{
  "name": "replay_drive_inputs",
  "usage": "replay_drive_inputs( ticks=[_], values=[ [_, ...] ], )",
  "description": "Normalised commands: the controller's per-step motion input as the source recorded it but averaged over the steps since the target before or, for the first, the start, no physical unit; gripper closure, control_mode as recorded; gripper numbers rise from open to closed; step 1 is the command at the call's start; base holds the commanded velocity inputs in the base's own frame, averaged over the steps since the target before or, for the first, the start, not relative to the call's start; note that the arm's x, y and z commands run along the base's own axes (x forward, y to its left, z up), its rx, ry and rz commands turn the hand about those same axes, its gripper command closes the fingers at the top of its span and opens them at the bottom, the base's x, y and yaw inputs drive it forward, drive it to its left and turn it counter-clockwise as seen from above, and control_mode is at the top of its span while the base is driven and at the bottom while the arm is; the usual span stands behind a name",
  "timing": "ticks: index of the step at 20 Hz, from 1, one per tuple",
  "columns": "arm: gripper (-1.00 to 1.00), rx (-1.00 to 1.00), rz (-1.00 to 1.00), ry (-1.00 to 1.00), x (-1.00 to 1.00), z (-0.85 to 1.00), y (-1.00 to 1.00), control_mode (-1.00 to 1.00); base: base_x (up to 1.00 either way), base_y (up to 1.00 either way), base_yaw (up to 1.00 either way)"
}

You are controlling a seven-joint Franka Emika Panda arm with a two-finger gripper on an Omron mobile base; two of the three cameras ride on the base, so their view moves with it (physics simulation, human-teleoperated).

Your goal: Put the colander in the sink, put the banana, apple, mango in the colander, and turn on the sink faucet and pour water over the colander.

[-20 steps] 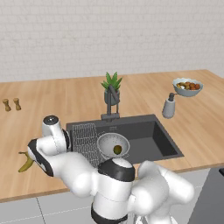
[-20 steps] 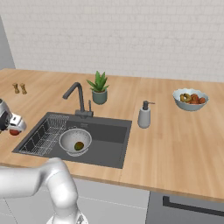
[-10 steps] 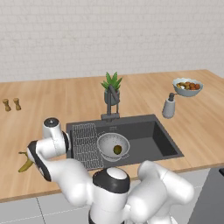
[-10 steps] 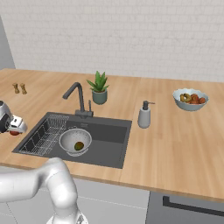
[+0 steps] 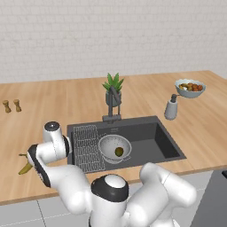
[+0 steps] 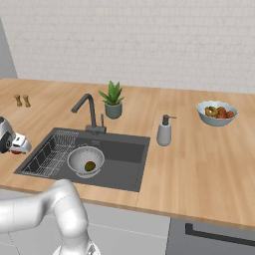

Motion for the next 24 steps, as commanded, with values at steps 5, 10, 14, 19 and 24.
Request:
replay_drive_inputs(
  ticks=[5,10,14,19,24],
  values=[
    [1.0,0.0,0.0,0.0,0.0,0.0,0.0,-1.0,0.0,0.0,0.0],
    [1.0,0.0,0.0,0.0,0.0,0.0,0.0,-1.0,0.0,0.0,0.0],
    [1.0,0.0,0.0,0.0,0.0,0.0,0.0,-1.0,0.0,0.0,0.0],
    [1.0,0.0,0.0,0.0,0.0,0.0,0.0,-1.0,0.0,0.0,0.0],
    [1.0,0.0,0.0,0.0,0.0,0.0,0.0,-1.0,0.0,0.0,0.0]
  ],
)
